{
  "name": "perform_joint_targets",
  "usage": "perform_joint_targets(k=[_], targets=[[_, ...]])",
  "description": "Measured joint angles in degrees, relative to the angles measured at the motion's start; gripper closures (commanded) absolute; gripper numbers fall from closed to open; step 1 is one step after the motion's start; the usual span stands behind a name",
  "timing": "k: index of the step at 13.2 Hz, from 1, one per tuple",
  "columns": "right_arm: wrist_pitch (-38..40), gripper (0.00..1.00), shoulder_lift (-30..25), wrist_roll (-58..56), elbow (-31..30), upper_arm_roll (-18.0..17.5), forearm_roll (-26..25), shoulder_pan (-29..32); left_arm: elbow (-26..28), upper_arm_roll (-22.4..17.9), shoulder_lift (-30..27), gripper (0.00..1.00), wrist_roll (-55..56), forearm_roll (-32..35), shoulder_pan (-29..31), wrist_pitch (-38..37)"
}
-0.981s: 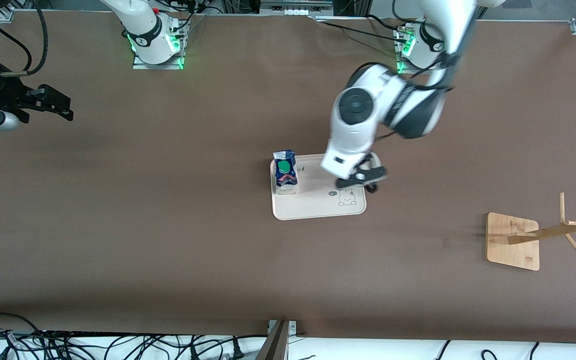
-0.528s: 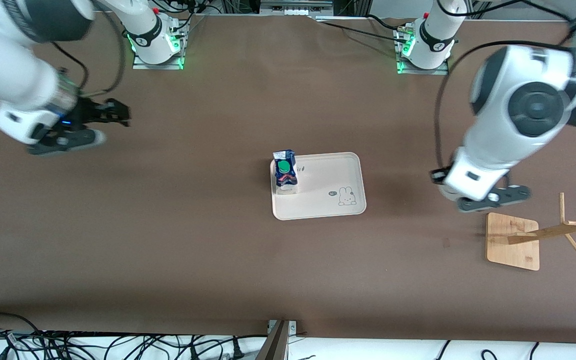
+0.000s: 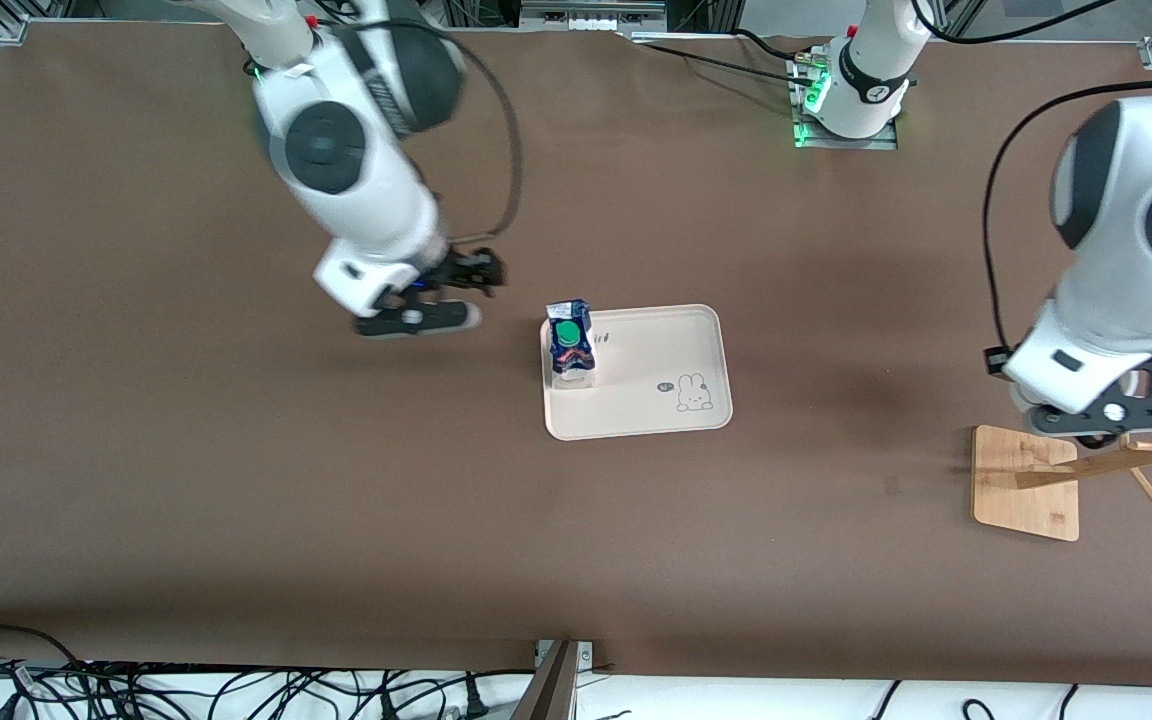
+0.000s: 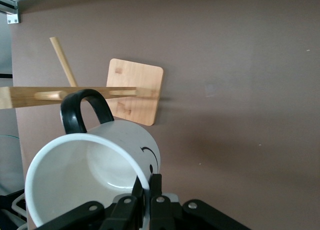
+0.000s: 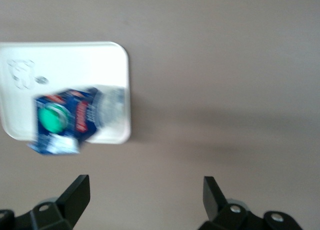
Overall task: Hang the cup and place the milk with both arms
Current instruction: 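Carry the mug to the wooden stand while the right gripper reaches the carton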
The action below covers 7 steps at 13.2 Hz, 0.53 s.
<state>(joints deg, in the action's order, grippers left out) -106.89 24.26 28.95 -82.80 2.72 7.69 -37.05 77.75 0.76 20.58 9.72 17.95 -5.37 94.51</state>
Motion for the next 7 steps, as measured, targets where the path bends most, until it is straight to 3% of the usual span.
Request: perform_joint_targets(k=[3,7], targets=[[-2.35,0.00,7.77,5.49,8.21,-0.05,0.43,-4.47,0.00,0.06,0.03,1.00,-6.40,-1.92,3.38,2.10],[-5.24,0.00,11.63,9.93,9.53,0.02,0.29,-7.82,0.00,0.34,0.04,1.00,-10.33,-2.35,4.17,4.79]])
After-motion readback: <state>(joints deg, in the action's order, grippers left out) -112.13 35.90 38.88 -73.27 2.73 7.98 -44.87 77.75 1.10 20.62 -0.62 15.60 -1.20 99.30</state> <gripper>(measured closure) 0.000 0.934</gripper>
